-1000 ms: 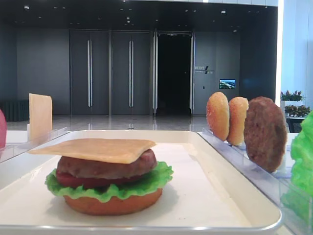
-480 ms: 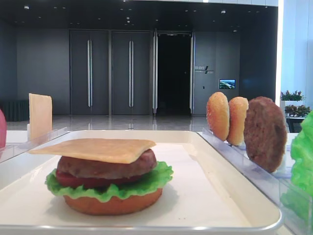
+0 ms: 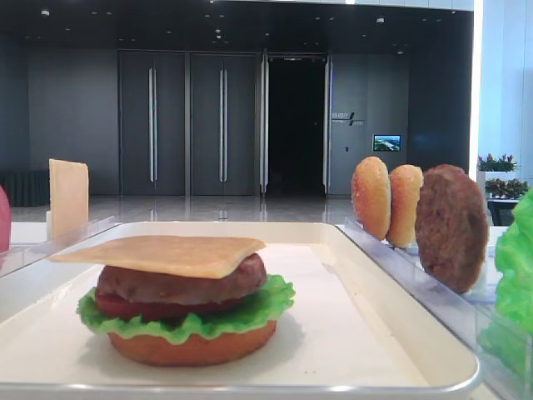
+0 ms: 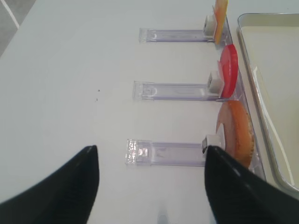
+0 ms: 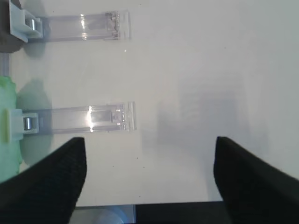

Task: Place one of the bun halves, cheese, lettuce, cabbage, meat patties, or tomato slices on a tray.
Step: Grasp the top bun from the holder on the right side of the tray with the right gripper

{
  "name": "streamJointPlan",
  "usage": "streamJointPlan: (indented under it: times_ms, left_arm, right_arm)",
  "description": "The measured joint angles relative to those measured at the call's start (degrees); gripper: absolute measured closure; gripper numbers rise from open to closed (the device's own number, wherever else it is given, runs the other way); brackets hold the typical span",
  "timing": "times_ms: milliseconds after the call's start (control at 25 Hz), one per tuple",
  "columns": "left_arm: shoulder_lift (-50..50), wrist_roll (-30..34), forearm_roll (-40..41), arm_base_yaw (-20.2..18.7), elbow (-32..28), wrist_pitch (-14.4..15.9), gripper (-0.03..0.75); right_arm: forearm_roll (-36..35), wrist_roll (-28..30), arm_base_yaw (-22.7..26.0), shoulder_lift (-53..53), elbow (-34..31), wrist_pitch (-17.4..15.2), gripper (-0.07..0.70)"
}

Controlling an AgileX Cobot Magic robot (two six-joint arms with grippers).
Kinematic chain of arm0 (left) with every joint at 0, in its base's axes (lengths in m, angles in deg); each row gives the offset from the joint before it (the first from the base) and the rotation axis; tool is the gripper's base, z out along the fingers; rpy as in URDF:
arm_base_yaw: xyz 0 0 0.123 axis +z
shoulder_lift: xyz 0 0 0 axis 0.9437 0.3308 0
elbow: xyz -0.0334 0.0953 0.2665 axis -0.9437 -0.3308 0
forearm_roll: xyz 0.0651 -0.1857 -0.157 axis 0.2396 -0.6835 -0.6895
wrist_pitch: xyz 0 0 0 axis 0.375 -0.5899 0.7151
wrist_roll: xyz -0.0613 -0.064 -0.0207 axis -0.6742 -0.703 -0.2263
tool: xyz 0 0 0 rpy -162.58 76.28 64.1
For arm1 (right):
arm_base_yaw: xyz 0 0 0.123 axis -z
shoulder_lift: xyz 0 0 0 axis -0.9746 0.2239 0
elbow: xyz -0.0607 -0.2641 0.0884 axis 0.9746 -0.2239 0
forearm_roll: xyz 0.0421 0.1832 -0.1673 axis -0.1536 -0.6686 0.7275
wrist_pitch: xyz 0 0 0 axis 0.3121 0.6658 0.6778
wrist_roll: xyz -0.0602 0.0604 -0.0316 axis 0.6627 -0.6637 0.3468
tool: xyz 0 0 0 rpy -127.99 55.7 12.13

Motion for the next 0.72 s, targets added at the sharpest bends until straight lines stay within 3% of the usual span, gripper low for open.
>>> streamJointPlan:
  times_ms: [720]
  left_arm:
    - [0.0,0.0,0.0,0.0,0.0,0.0,0.181]
  right_arm:
    - [0.2,0.5,0.0,36.18,30.46,0.05,0.076]
